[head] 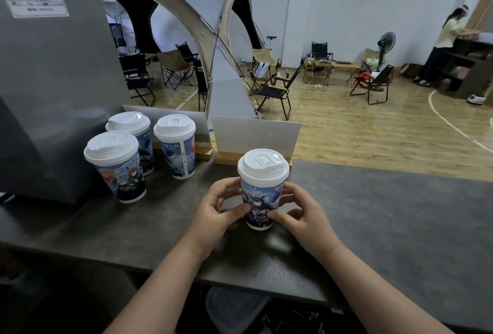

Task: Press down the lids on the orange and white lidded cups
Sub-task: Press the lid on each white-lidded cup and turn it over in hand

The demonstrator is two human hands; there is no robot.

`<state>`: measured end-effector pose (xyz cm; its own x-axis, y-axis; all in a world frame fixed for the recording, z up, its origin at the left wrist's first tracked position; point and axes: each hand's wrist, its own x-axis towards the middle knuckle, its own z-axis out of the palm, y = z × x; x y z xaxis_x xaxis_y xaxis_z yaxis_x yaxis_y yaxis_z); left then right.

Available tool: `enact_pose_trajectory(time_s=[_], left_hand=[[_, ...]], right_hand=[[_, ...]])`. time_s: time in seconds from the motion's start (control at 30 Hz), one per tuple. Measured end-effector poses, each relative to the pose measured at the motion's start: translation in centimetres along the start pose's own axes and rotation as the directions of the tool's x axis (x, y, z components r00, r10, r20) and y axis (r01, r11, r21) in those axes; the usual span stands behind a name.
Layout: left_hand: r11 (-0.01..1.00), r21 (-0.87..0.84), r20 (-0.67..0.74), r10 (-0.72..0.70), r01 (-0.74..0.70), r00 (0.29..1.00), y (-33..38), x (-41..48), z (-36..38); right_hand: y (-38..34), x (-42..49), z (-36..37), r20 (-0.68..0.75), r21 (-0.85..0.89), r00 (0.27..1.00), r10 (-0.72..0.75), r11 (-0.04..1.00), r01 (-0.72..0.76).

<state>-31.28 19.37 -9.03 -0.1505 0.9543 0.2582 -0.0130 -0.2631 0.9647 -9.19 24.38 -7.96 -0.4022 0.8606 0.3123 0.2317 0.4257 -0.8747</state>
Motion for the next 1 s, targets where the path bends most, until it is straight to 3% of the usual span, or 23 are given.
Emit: enact_pose_trajectory(time_s=[0.3, 0.67, 0.8, 1.0], left_hand=[[0.997, -0.064, 0.029, -0.039, 0.041, 0.999, 0.2, -0.1, 0.2], [0.990, 0.124, -0.007, -0.066, 0.067, 0.998, 1.9, -1.3, 2.4], [0.985, 0.174, -0.057, -0.006, 0.016, 0.998, 2.6, -2.2, 6.6], [0.995, 0.093, -0.046, 0.037, -0.032, 0.998, 2.5, -3.4, 18.7]], right_hand=[[0.1, 0.0, 0.1, -0.049, -0.026, 0.999, -0.006, 1.000, 0.004], [-0.9, -0.8, -0.4, -0.082, -0.053, 0.997, 0.006, 0.999, -0.010], [-0.5, -3.1, -3.3, -0.142, 0.008, 0.990, 0.011, 1.000, -0.010], [0.3, -8.3, -13.1, -0.243, 0.070, 0.968, 0.062, 0.996, -0.046]])
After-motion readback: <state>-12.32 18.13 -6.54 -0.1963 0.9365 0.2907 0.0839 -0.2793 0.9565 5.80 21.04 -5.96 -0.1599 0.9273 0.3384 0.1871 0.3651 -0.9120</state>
